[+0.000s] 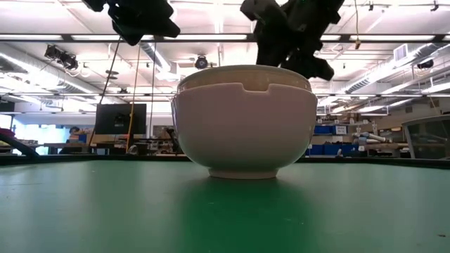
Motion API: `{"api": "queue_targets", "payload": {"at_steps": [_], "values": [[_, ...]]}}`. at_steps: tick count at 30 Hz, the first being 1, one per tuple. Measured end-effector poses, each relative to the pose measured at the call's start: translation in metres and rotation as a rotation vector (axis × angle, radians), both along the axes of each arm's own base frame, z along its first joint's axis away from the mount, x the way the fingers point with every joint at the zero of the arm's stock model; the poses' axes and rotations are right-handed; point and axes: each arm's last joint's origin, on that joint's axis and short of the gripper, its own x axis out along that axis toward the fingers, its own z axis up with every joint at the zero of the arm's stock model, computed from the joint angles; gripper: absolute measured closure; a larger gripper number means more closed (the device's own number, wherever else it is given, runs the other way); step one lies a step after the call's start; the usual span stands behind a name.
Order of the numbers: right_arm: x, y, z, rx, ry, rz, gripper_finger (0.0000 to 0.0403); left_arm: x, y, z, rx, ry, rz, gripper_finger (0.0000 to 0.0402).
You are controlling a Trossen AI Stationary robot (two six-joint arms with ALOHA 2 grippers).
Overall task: Nest bowls inside each other
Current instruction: Stack the blue patterned bowl on the blue bowl
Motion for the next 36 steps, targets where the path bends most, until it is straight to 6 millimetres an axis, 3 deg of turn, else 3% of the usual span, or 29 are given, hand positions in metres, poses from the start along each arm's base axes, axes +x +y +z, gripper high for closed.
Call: {"api": "queue_targets", "payload": {"at_steps": [6, 9, 17, 21, 28, 36], "values": [[-0.004, -0.005, 0.017, -0.151, -0.076, -0.032, 0.0195, 0.002, 0.004, 0.000, 0.009, -0.006, 0.031, 0.0230], [-0.003, -0.009, 0.018, -0.140, -0.076, -0.012, 0.0200, 0.002, 0.004, 0.000, 0.010, -0.007, 0.033, 0.0230], [0.009, -0.006, 0.005, -0.147, -0.064, 0.076, 0.0205, 0.002, 0.004, 0.000, 0.015, -0.009, 0.041, 0.0230], [0.015, -0.019, -0.011, -0.157, -0.009, -0.009, 0.0205, 0.001, 0.004, 0.000, 0.017, -0.007, 0.042, 0.0230], [0.015, -0.029, -0.021, -0.024, 0.038, -0.069, 0.0205, 0.000, 0.005, -0.002, 0.028, 0.012, 0.042, 0.0230], [0.005, -0.022, 0.000, 0.103, 0.030, 0.039, 0.0205, 0.001, 0.008, -0.003, 0.035, 0.027, 0.063, 0.0230]]}}
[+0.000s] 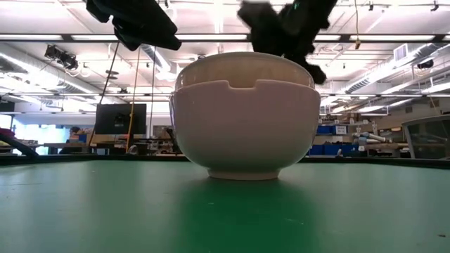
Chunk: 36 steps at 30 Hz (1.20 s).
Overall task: Nest bowls inside each other
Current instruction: Stack the blue patterned bowl on the blue bowl
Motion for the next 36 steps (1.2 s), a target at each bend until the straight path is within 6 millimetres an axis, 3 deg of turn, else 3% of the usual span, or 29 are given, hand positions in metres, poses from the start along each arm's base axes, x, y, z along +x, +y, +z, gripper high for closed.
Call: {"api": "queue_targets", "payload": {"at_steps": [5, 16, 24, 28, 30, 36], "values": [[-0.001, 0.003, 0.019, -0.138, -0.076, 0.021, 0.0206, 0.000, 0.000, 0.000, -0.007, -0.002, 0.006, 0.0230], [0.002, 0.010, 0.004, -0.268, 0.022, 0.265, 0.0234, 0.001, 0.001, 0.000, -0.010, -0.001, 0.016, 0.0230], [0.008, 0.011, -0.012, -0.274, 0.077, 0.267, 0.0296, 0.000, 0.002, 0.000, -0.008, 0.003, 0.017, 0.0230], [0.008, 0.011, -0.012, -0.264, 0.072, 0.242, 0.0354, 0.000, 0.002, -0.001, -0.007, 0.007, 0.017, 0.0230], [0.006, 0.009, -0.008, -0.248, 0.061, 0.217, 0.0383, 0.000, 0.002, -0.001, -0.006, 0.008, 0.017, 0.0230], [0.008, -0.003, 0.020, -0.199, -0.010, 0.156, 0.0375, 0.000, 0.002, -0.001, -0.009, 0.004, 0.019, 0.0230]]}}
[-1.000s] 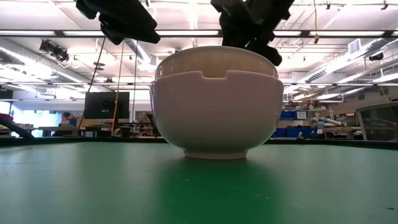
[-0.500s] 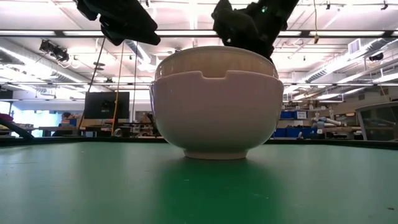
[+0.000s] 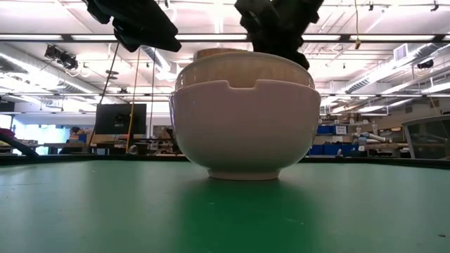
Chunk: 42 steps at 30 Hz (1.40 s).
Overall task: Nest bowls inside each other
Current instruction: Stack the blue patterned bowl on the blue bowl, then return to Home Position
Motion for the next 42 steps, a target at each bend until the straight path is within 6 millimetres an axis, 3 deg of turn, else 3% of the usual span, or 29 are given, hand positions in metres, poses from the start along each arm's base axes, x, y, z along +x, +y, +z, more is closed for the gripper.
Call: {"api": "queue_targets", "payload": {"at_steps": [6, 13, 19, 24, 30, 37, 42], "values": [[0.002, -0.006, 0.005, 0.129, 0.018, 0.025, 0.0385, 0.000, 0.000, 0.000, 0.000, 0.000, 0.000, 0.0230], [-0.002, -0.012, 0.001, 0.156, 0.071, -0.011, 0.0385, 0.000, 0.000, 0.000, 0.000, 0.000, 0.000, 0.0230], [-0.006, -0.006, -0.014, 0.192, 0.092, 0.016, 0.0384, 0.000, 0.000, 0.000, 0.000, 0.001, 0.000, 0.0230], [-0.007, -0.001, -0.028, 0.215, 0.069, 0.011, 0.0359, 0.000, 0.000, 0.000, 0.000, 0.001, 0.000, 0.0230], [-0.006, -0.002, -0.027, 0.193, 0.041, -0.010, 0.0291, 0.000, 0.000, 0.000, 0.000, 0.001, 0.000, 0.0230], [-0.019, 0.000, -0.003, 0.123, 0.009, 0.028, 0.0217, 0.002, 0.007, 0.001, 0.023, 0.003, 0.014, 0.0230], [-0.051, 0.018, 0.042, -0.024, -0.114, 0.074, 0.0195, -0.005, 0.011, 0.015, 0.066, -0.046, 0.030, 0.0230]]}}
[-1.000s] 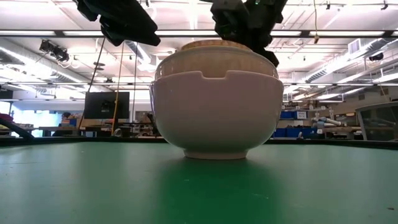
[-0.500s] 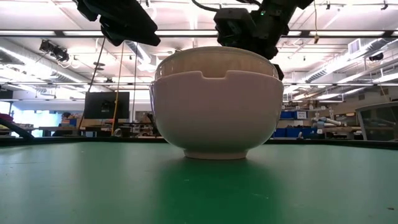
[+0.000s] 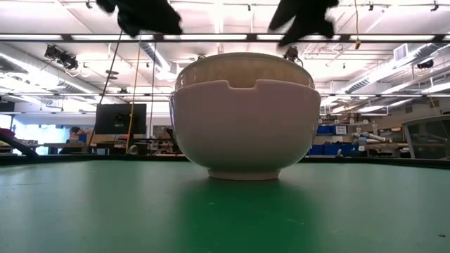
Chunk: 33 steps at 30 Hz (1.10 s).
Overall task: Nest bowls inside each other
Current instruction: Return to Home Position
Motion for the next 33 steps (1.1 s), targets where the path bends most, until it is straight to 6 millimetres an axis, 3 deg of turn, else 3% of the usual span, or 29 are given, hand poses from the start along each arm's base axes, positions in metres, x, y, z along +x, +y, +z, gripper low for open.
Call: {"api": "queue_targets", "payload": {"at_steps": [4, 7, 10, 14, 17, 21, 25, 28, 33], "values": [[-0.036, 0.020, 0.028, -0.181, -0.146, 0.004, 0.0195, -0.022, -0.004, 0.026, 0.101, -0.104, 0.014, 0.0234], [-0.063, 0.029, 0.020, -0.293, -0.234, -0.035, 0.0200, -0.035, -0.003, 0.036, 0.132, -0.175, -0.007, 0.0244], [-0.080, 0.033, -0.004, -0.307, -0.329, 0.002, 0.0207, -0.040, 0.007, 0.018, 0.141, -0.235, -0.028, 0.0255], [-0.087, 0.035, -0.031, -0.265, -0.558, 0.225, 0.0217, -0.042, 0.029, -0.020, 0.108, -0.314, -0.061, 0.0264], [-0.092, 0.028, -0.034, -0.301, -0.709, 0.340, 0.0226, -0.047, 0.050, -0.023, 0.103, -0.413, -0.030, 0.0272], [-0.104, 0.008, -0.030, -0.346, -0.732, 0.266, 0.0236, -0.060, 0.072, -0.011, 0.119, -0.454, 0.034, 0.0283], [-0.119, -0.009, -0.026, -0.353, -0.744, 0.216, 0.0237, -0.078, 0.082, 0.001, 0.131, -0.468, 0.051, 0.0286], [-0.130, -0.018, -0.034, -0.372, -0.743, 0.188, 0.0236, -0.088, 0.086, 0.005, 0.135, -0.477, 0.067, 0.0286], [-0.144, -0.037, -0.058, -0.404, -0.798, 0.105, 0.0237, -0.103, 0.091, -0.020, 0.144, -0.506, 0.114, 0.0286]]}}
